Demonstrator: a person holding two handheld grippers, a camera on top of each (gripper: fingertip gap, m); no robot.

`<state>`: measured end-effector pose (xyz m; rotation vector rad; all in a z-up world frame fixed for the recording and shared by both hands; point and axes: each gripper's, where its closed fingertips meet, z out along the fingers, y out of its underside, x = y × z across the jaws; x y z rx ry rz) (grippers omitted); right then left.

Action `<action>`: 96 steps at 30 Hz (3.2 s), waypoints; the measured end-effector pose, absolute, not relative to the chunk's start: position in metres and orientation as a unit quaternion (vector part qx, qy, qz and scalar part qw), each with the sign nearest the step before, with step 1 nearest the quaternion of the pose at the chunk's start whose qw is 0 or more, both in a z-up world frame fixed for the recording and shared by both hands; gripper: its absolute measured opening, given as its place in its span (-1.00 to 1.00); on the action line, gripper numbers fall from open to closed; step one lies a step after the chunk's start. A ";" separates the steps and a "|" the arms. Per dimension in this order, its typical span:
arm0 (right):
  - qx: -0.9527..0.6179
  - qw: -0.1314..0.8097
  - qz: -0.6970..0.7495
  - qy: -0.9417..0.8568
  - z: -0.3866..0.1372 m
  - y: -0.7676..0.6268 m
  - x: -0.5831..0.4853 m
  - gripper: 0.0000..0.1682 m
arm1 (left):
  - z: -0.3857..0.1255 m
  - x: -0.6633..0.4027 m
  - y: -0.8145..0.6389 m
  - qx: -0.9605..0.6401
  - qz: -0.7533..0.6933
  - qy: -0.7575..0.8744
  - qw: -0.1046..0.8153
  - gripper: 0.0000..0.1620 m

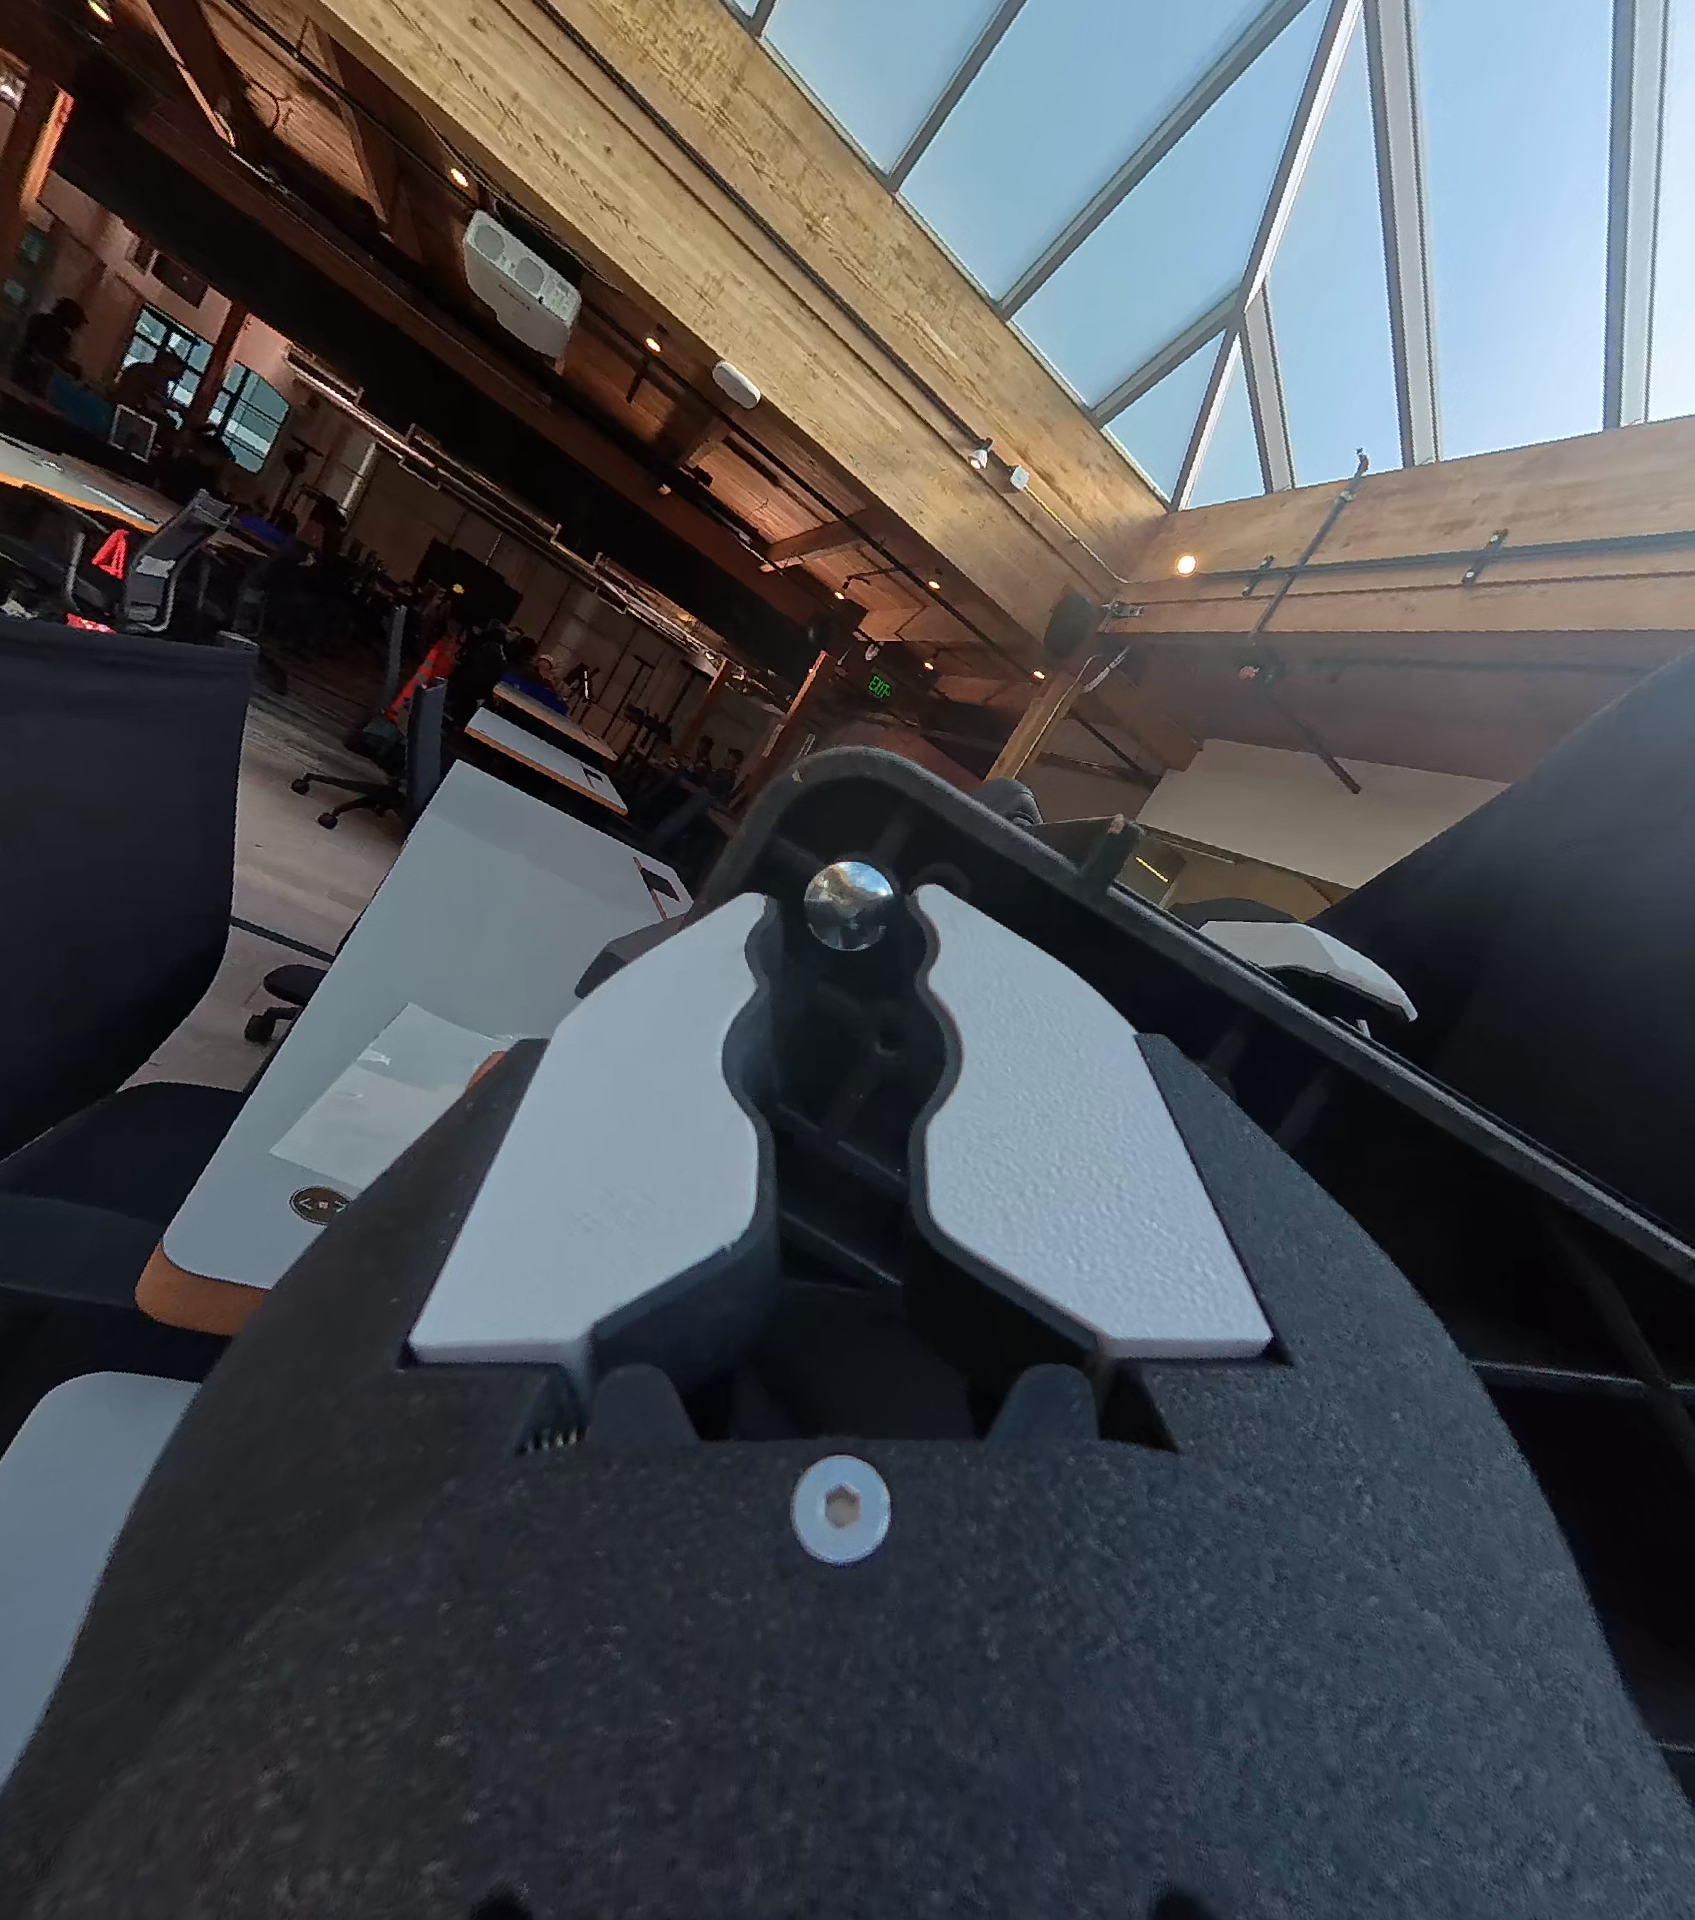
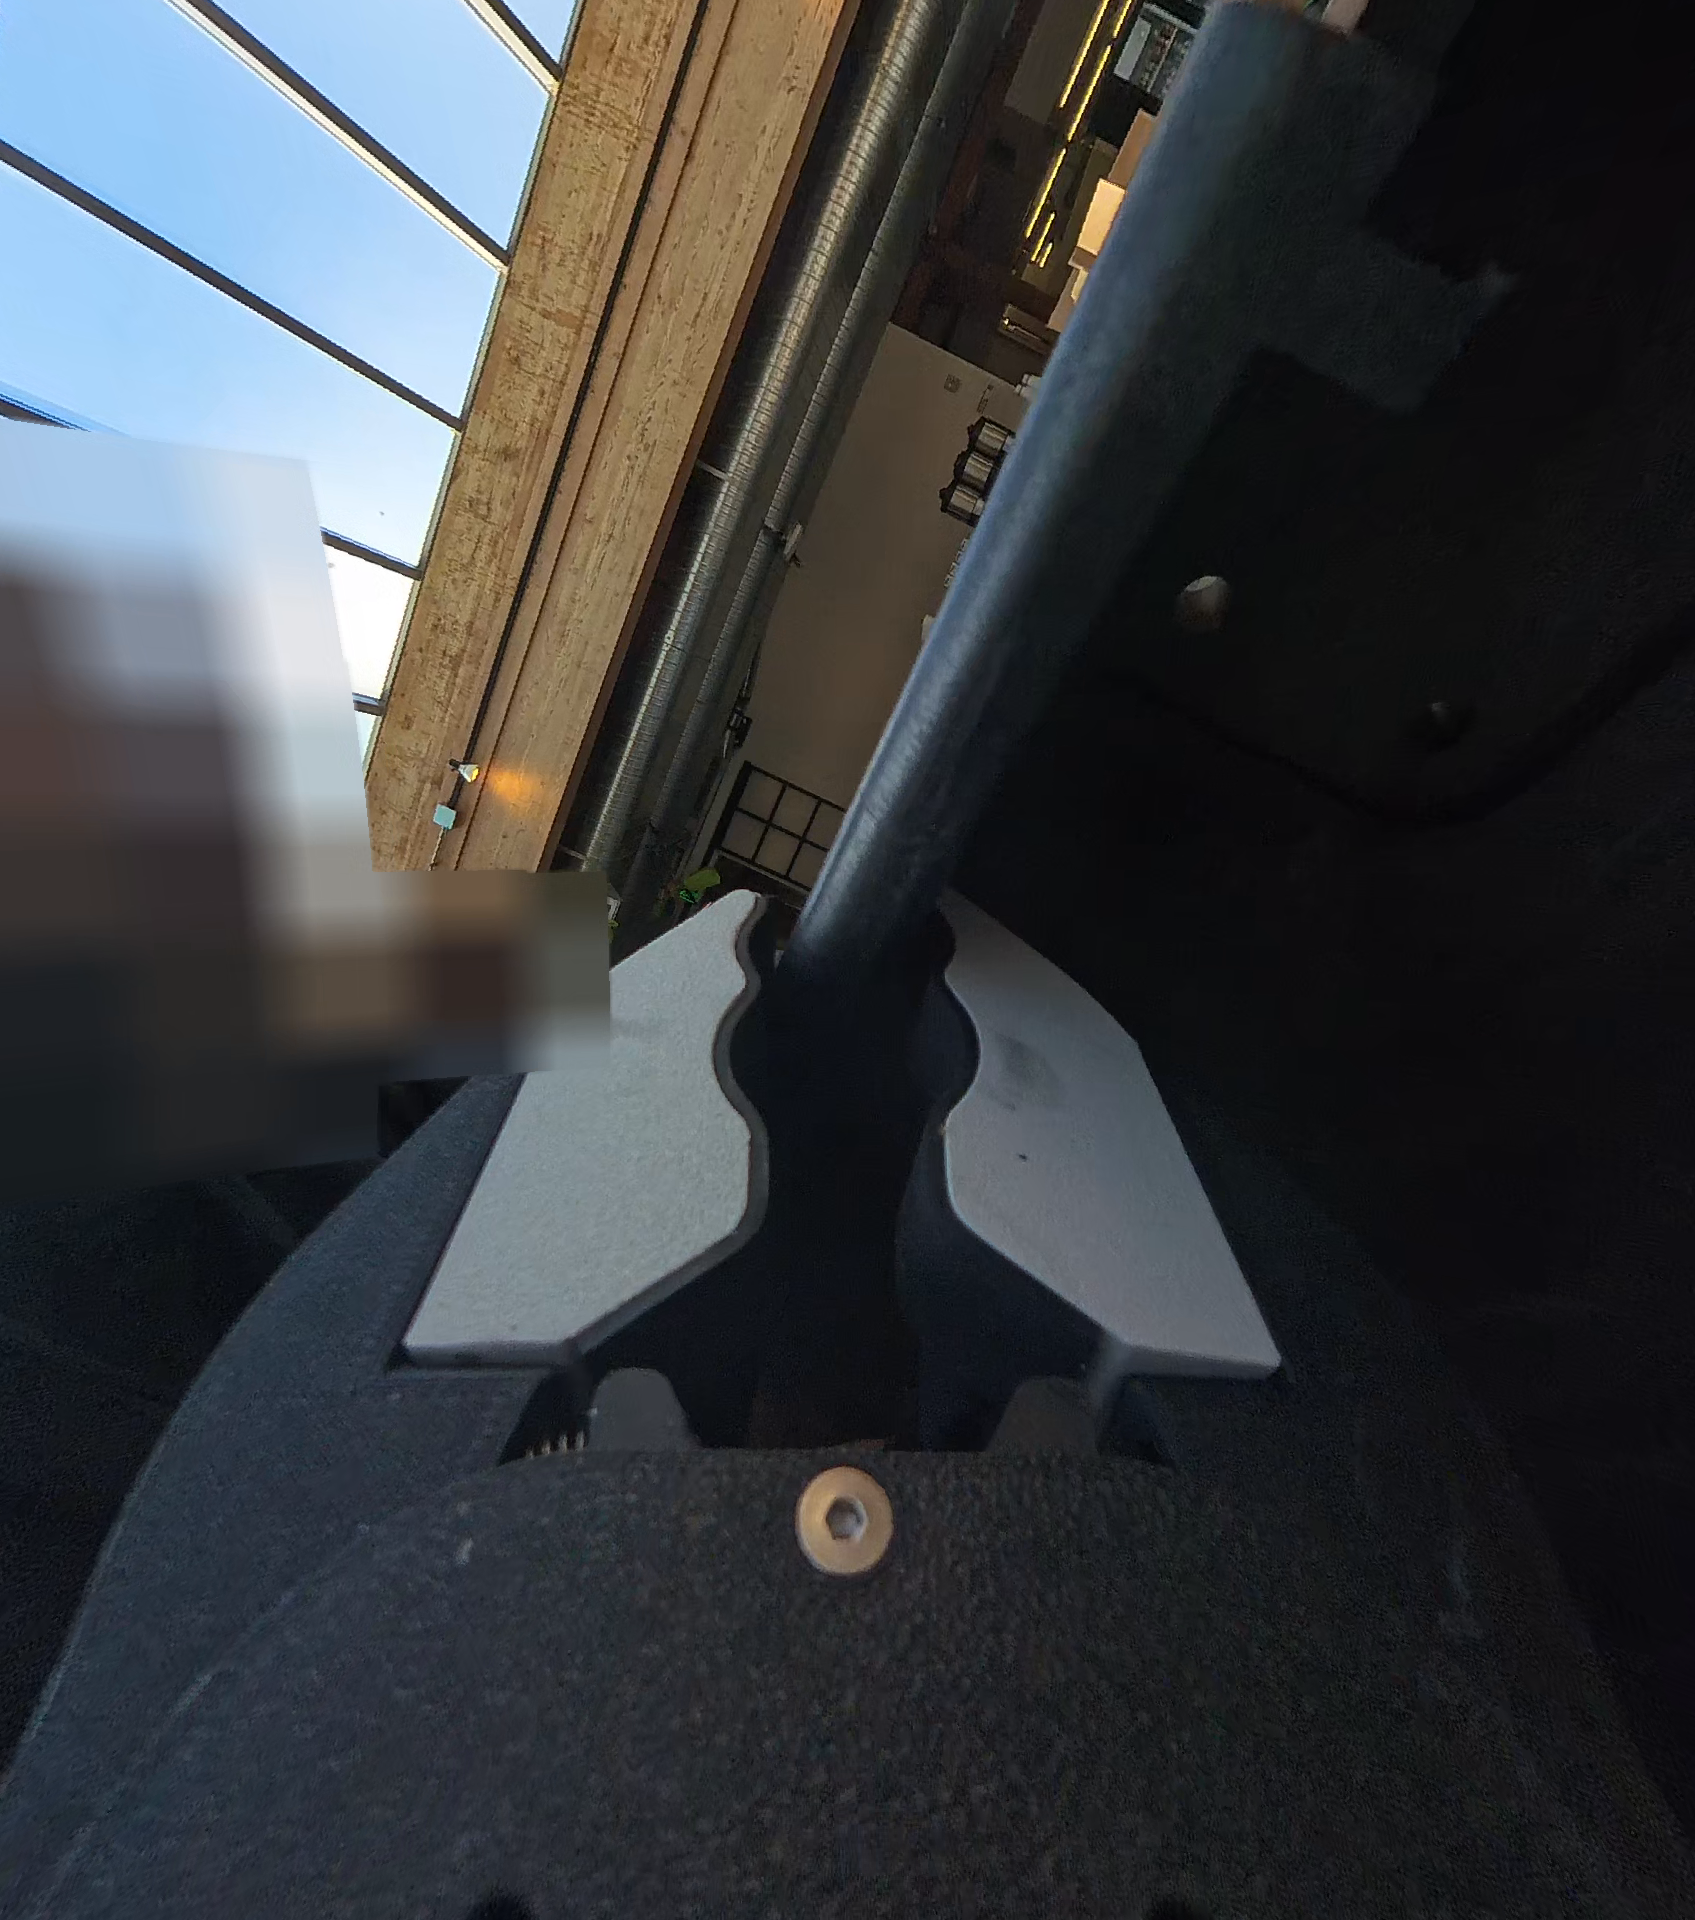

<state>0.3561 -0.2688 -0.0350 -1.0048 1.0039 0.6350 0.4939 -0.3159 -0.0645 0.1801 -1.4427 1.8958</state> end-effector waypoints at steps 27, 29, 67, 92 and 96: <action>-0.444 0.715 0.292 0.455 -0.035 -0.270 0.355 -0.71 | -0.063 0.517 -0.222 0.218 0.820 -0.448 0.282 -0.81; -0.434 0.716 0.300 0.458 -0.035 -0.270 0.356 -0.71 | -0.057 0.498 -0.201 0.234 0.821 -0.440 0.279 -0.81; -0.580 0.627 0.342 0.392 -0.038 -0.135 0.242 -0.73 | 0.048 0.099 0.017 0.384 0.825 -0.397 0.120 -0.81; -0.557 0.633 0.372 0.388 -0.037 -0.106 0.229 -0.73 | 0.041 0.075 0.047 0.436 0.865 -0.244 0.055 -0.82; -0.559 0.637 0.363 0.387 -0.036 -0.117 0.215 -0.69 | 0.049 0.085 0.039 0.427 0.866 -0.257 0.056 -0.81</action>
